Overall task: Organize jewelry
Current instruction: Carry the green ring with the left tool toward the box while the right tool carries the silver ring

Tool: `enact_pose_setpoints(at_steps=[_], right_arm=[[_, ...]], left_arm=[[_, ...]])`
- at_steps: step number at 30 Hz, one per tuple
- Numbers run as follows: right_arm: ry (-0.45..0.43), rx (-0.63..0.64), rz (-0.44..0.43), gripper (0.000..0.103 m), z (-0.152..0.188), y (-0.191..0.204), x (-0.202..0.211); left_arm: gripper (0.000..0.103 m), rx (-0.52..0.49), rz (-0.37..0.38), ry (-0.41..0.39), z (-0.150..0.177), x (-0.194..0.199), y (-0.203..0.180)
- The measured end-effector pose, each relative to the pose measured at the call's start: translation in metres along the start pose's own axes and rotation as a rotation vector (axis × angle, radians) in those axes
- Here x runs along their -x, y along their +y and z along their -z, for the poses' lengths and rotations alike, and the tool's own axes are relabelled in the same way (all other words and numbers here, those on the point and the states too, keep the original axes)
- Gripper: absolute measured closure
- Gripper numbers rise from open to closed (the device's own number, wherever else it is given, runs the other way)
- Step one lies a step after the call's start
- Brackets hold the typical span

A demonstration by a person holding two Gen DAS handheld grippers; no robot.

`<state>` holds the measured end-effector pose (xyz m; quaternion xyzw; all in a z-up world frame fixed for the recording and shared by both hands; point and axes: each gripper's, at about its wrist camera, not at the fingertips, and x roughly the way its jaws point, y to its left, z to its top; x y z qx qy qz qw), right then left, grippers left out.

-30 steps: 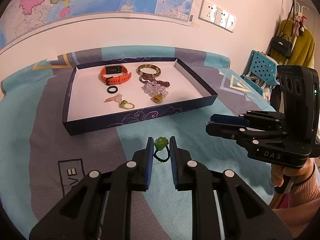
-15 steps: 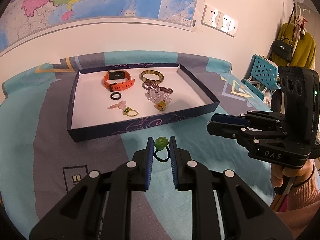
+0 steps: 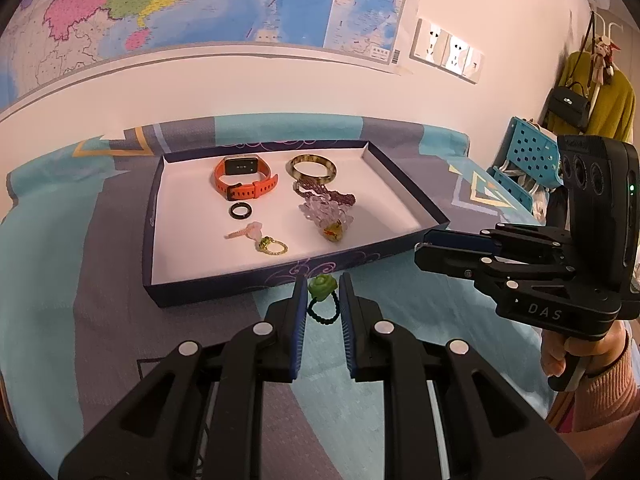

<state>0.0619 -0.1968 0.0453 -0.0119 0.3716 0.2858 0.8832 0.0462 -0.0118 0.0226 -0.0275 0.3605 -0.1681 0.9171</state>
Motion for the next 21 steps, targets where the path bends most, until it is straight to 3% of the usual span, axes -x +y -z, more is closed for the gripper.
enact_pose_setpoints(at_steps=[21], right_arm=[[-0.003, 0.008, 0.010, 0.083, -0.012, -0.003, -0.011]], left_arm=[[0.087, 0.014, -0.005, -0.006, -0.013, -0.009, 0.005]])
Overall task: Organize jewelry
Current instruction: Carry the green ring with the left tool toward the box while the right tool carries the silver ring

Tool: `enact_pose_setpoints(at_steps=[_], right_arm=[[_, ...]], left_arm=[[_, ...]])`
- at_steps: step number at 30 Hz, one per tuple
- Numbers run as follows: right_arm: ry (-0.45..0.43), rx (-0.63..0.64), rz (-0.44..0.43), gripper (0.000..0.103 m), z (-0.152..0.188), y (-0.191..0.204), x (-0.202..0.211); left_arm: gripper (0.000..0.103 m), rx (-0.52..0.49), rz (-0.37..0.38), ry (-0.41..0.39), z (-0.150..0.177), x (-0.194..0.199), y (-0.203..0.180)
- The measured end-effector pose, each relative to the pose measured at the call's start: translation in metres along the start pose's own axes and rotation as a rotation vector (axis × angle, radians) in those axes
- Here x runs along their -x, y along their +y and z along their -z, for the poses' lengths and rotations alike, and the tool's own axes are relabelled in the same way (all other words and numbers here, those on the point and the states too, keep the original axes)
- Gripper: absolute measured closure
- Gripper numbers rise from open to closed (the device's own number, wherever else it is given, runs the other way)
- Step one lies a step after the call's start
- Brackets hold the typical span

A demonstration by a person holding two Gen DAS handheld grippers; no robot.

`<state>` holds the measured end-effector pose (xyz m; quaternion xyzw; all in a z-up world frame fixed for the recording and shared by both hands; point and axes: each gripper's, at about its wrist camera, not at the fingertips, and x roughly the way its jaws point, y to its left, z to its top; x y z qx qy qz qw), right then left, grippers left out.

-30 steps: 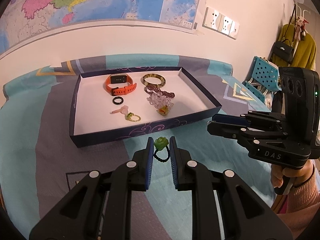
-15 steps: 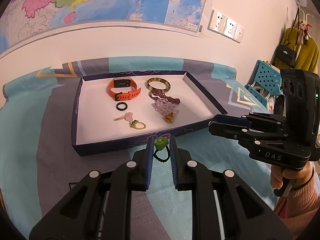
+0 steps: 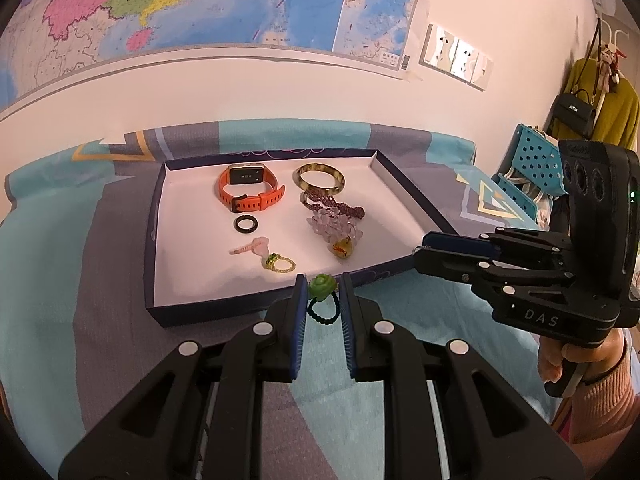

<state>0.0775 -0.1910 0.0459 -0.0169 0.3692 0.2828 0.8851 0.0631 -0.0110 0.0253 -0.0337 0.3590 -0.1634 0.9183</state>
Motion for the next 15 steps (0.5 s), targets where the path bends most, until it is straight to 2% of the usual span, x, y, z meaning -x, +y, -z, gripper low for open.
enact_pose_setpoints(at_steps=[15], right_arm=[[-0.003, 0.000, -0.001, 0.083, -0.0044, -0.0006, -0.0023]], left_arm=[[0.087, 0.002, -0.005, -0.001, -0.0042, -0.0040, 0.0004]])
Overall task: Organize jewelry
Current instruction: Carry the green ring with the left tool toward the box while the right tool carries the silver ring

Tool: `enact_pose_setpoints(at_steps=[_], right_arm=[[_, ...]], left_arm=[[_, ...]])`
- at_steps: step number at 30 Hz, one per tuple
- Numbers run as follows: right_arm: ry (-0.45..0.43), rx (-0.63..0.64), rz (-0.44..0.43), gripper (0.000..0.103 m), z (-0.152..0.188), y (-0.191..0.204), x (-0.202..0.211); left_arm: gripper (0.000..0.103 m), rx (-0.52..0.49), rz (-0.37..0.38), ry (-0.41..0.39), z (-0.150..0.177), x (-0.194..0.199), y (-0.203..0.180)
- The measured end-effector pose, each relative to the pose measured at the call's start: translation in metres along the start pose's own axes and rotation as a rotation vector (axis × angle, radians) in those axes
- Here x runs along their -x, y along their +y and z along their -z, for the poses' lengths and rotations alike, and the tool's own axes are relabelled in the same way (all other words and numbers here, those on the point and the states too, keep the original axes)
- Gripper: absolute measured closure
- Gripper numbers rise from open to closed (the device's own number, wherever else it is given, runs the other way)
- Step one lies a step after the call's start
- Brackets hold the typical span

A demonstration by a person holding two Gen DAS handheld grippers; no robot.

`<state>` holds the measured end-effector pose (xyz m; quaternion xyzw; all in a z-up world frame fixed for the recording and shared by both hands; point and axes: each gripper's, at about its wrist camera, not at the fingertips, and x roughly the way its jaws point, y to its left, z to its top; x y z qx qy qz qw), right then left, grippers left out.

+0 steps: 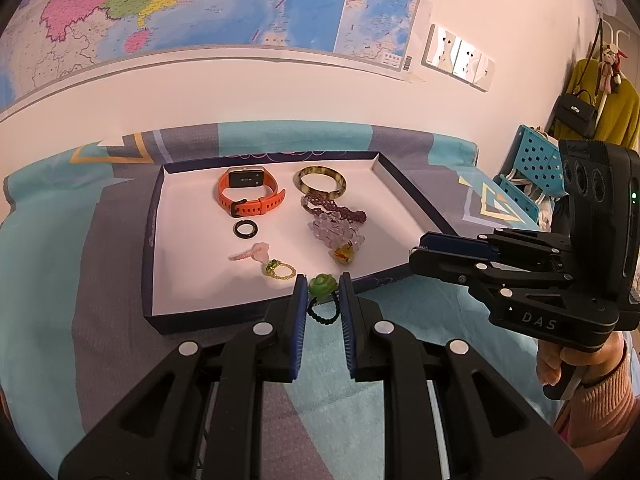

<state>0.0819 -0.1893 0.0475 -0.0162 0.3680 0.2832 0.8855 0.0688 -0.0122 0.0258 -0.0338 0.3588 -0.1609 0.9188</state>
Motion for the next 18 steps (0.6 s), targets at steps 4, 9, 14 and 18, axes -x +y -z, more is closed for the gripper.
enact_pose_setpoints(at_steps=[4, 9, 14, 18], right_arm=[[0.002, 0.000, 0.000, 0.083, -0.001, 0.000, -0.002], [0.005, 0.003, 0.002, 0.083, -0.004, 0.000, -0.006], [0.011, 0.005, 0.002, 0.083, -0.005, 0.000, -0.011], [0.017, 0.004, 0.003, 0.083, -0.006, 0.000, -0.016]], left_arm=[[0.087, 0.002, -0.002, -0.001, -0.002, -0.001, 0.001], [0.087, 0.002, -0.009, 0.001, -0.004, -0.003, 0.003], [0.087, 0.005, -0.017, 0.002, -0.006, -0.007, 0.006], [0.087, 0.004, -0.020, 0.007, -0.009, -0.011, 0.007]])
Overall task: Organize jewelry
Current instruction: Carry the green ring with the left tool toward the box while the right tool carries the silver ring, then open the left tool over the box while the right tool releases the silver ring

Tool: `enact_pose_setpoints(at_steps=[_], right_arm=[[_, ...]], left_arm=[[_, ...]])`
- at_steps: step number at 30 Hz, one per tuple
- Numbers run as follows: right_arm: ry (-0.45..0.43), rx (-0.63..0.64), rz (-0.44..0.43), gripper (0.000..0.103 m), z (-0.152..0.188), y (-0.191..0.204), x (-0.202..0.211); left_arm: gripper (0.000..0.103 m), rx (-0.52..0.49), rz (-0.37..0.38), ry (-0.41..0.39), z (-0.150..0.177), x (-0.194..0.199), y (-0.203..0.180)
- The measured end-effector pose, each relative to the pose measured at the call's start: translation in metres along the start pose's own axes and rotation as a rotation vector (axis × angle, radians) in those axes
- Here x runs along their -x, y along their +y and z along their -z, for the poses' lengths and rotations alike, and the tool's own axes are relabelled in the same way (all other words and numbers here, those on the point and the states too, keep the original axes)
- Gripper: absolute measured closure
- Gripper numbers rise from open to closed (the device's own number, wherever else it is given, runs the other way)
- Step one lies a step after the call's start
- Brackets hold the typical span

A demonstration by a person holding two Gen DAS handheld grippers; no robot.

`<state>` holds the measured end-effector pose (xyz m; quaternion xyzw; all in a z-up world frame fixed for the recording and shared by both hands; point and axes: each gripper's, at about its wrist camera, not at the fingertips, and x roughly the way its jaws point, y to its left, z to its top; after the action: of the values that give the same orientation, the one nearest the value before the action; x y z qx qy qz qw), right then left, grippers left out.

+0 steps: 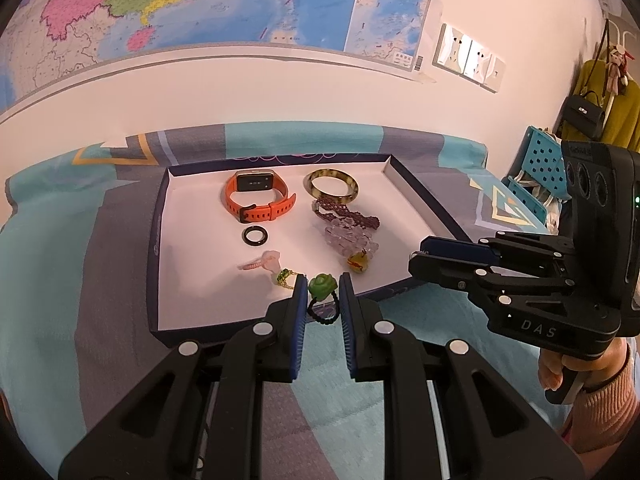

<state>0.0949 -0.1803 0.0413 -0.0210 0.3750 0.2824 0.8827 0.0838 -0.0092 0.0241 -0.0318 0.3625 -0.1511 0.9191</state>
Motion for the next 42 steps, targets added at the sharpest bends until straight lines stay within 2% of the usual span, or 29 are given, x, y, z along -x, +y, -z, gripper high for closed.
enact_pose_setpoints(at_steps=[42], right_arm=[[0.048, -0.022, 0.008, 0.083, -0.008, -0.011, -0.027]], left_arm=[[0.087, -0.002, -0.032, 0.037, -0.011, -0.026, 0.006]])
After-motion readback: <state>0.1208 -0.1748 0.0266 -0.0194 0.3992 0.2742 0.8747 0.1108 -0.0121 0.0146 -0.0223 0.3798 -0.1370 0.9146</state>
